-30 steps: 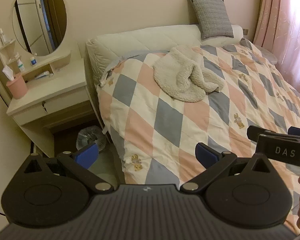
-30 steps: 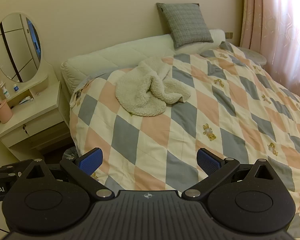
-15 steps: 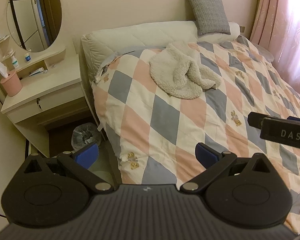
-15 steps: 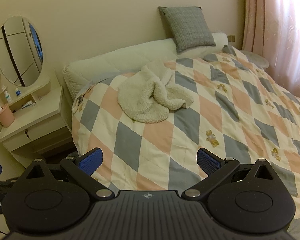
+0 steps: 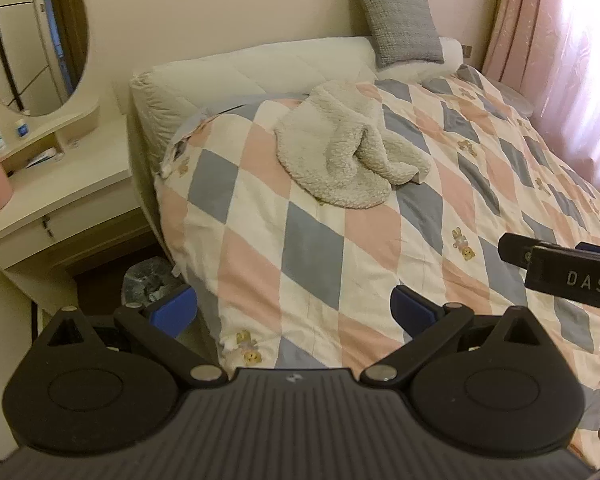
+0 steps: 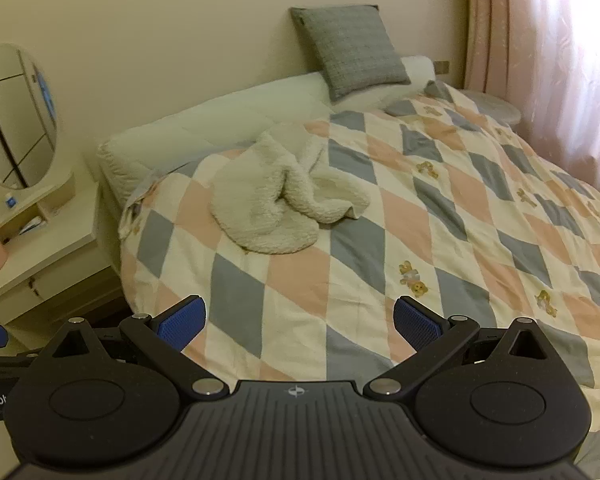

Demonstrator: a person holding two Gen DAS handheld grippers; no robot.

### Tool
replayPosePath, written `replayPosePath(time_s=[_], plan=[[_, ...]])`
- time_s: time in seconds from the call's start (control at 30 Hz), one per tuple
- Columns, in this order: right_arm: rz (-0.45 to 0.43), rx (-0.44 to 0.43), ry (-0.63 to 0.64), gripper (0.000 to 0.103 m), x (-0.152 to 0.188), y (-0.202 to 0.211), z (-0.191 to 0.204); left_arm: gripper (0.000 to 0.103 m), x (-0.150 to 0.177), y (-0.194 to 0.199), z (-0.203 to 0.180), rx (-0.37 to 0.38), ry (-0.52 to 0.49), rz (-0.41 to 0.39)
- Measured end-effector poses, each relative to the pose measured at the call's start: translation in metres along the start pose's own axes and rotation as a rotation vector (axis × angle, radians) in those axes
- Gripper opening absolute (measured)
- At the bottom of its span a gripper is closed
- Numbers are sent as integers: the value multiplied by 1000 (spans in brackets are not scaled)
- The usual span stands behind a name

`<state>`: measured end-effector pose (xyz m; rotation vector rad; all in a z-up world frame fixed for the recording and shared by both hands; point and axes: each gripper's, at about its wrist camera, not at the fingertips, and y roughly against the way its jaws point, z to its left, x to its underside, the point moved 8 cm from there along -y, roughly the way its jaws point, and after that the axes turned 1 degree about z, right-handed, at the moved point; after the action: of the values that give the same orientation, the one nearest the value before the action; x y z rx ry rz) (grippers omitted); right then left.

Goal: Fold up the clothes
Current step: 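Move both grippers toward the crumpled cream fleece vest on the bed, then grasp the fleece vest edge with the right gripper while the left gripper grasps another edge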

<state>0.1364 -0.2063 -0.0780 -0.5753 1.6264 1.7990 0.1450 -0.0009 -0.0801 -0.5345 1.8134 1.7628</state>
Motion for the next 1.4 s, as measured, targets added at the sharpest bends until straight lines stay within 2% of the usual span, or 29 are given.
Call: replayPosePath(time_s=[0.33,0.6,0.93,1.13,1.33,1.4], plan=[[35,93,-53,103,-31,-66,5,102,-59,-82,11,63,-72,38],[82,147,-83,103,-64,-129,30,102,-111,-142,37,98,-116,74],[122,186,-106,103,-98,-184,59,102,-164,-195,67,117,-159,93],[121,208,-99,103,-108,-209,62,102,-179,-235,78,165,-195,114],[149,227,-56,103,-99,-241,62,101,-186,-283,90,192,-228,171],[155,227,-30,103,-96,-254,65,94,-190,-298,91,209,-245,184]])
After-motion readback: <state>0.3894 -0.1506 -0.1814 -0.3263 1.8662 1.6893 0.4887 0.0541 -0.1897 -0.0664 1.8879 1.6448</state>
